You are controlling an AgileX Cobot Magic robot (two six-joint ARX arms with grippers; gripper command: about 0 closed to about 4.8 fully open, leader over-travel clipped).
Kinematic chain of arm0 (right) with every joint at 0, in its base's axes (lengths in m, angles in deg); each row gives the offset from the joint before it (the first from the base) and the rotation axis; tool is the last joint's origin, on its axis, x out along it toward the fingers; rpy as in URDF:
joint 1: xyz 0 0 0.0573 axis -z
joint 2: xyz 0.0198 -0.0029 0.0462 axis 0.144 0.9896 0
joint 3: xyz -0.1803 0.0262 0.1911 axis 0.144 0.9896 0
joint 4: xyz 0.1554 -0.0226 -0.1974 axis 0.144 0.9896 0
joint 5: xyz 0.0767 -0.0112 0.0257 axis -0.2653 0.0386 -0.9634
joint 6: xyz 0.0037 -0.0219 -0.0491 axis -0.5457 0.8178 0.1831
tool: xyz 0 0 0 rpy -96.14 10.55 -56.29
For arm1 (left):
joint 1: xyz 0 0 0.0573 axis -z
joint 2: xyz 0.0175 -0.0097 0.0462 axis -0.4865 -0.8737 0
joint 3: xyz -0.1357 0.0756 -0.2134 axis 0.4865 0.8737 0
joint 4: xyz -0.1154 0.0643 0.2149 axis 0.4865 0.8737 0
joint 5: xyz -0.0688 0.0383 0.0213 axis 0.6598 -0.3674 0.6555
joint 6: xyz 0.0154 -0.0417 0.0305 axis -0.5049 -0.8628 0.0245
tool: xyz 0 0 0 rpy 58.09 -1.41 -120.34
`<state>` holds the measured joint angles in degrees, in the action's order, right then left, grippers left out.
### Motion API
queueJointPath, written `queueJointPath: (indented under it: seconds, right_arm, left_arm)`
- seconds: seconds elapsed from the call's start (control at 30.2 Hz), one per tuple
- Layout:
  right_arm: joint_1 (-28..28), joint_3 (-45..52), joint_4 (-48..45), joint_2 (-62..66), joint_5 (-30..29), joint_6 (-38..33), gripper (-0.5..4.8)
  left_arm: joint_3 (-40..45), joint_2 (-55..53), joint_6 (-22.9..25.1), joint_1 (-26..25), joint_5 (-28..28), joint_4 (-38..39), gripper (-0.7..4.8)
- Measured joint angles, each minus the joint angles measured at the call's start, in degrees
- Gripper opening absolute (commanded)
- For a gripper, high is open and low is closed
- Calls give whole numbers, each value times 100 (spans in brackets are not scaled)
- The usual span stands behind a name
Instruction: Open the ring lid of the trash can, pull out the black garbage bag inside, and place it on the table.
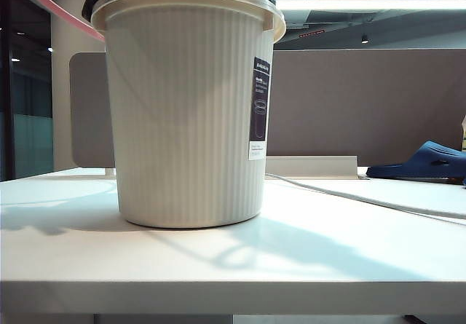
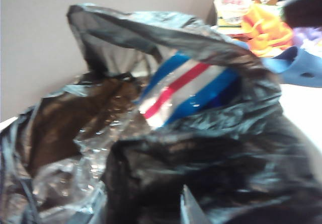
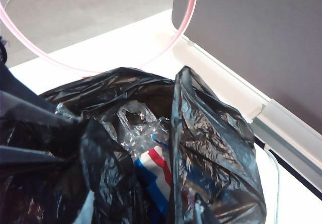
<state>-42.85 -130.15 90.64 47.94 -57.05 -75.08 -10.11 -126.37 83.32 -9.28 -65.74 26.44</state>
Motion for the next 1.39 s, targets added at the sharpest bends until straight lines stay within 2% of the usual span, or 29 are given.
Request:
queueJointPath:
  seconds: [0.13, 0.23, 0.46, 0.53, 0.63, 0.76, 0.99, 1.06, 1.09, 1.23, 1.29, 1.39]
  right_arm:
    - [0, 0, 13, 0, 0, 79, 253]
    - [0, 0, 13, 4, 0, 83, 253]
    - [0, 0, 11, 44, 0, 85, 253]
    - [0, 0, 11, 42, 0, 85, 253]
    - [0, 0, 11, 44, 0, 85, 253]
    - [0, 0, 15, 44, 0, 85, 253]
    - [0, 0, 57, 48, -13, 85, 253]
    - [0, 0, 57, 48, -15, 85, 252]
    - [0, 0, 57, 48, -15, 85, 252]
    - [0, 0, 57, 48, -15, 85, 252]
    - [0, 0, 57, 48, -15, 85, 252]
    - [0, 0, 57, 48, -15, 85, 252]
  left_arm:
    - [0, -39, 122, 0, -92, -151, 189]
    - [0, -39, 140, 0, -98, -225, 217]
    - [0, -90, 181, 0, -203, -247, 221]
    - [0, -136, 223, 2, -203, -256, 249]
    - [0, -168, 240, 2, -203, -374, 254]
    - [0, -186, 243, 2, -199, -562, 343]
    - [0, -424, 2, 2, -42, -627, 339]
    - [-2, -422, -22, 0, -2, -656, 265]
    - [-2, -422, -50, 2, 0, -654, 175]
    - [-2, -422, -131, 2, 57, -656, 35]
    - [-2, -422, -140, 2, 59, -654, -6]
    - [-2, -422, -144, 2, 214, -656, -6]
